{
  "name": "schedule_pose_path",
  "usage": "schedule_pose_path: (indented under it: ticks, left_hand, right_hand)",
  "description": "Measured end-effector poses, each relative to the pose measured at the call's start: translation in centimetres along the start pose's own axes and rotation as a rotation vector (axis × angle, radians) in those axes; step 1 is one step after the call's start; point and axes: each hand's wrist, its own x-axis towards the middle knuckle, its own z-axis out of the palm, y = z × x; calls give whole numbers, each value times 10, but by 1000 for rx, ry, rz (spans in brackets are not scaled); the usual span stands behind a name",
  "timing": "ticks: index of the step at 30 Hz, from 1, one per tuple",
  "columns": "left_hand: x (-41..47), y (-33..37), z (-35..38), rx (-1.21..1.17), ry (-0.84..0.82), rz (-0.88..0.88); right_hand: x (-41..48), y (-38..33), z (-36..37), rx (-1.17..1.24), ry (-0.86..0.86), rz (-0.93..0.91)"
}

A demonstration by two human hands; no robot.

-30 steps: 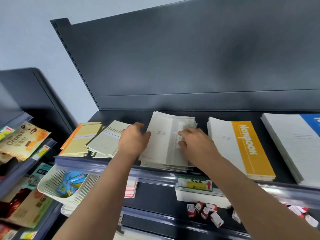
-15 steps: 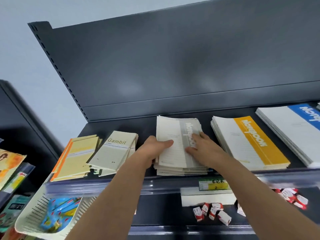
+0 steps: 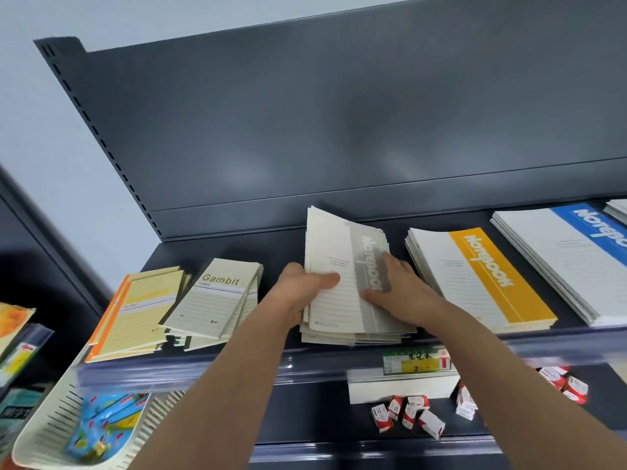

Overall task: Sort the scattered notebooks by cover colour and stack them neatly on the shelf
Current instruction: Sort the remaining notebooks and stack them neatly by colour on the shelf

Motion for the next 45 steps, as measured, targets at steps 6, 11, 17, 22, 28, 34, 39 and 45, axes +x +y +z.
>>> schedule_pose_path:
  ticks: [6,11,17,22,28,34,39,45]
  left_hand:
    - [-9,-6,-9,-98,-16,216]
    - [-10,-11,-24,-148,-74,462]
    - [7,-31,-36,-122,-114,511]
    - [6,-30,-36,-115,-96,549]
    - [9,-31,-37,-97,-125,562]
    - [10,-27,-36,-136,-110,566]
    - [10,-23,-29,-161,-100,556]
    - [9,-21,-28,-123,-101,561]
  right_hand:
    - [6,2,-8,605,113,31]
    - [-1,-11,-12,773,288,-169]
    - [-11,-13,4,684,308,-350]
    - [-10,-14,19,711,186,-388]
    - [-10,-14,23,760,186,-416]
    - [-10,-16,27,805,292,-420]
    - [-14,-24,24,826,306,-420]
    - [-15,-21,6,769,253,-428]
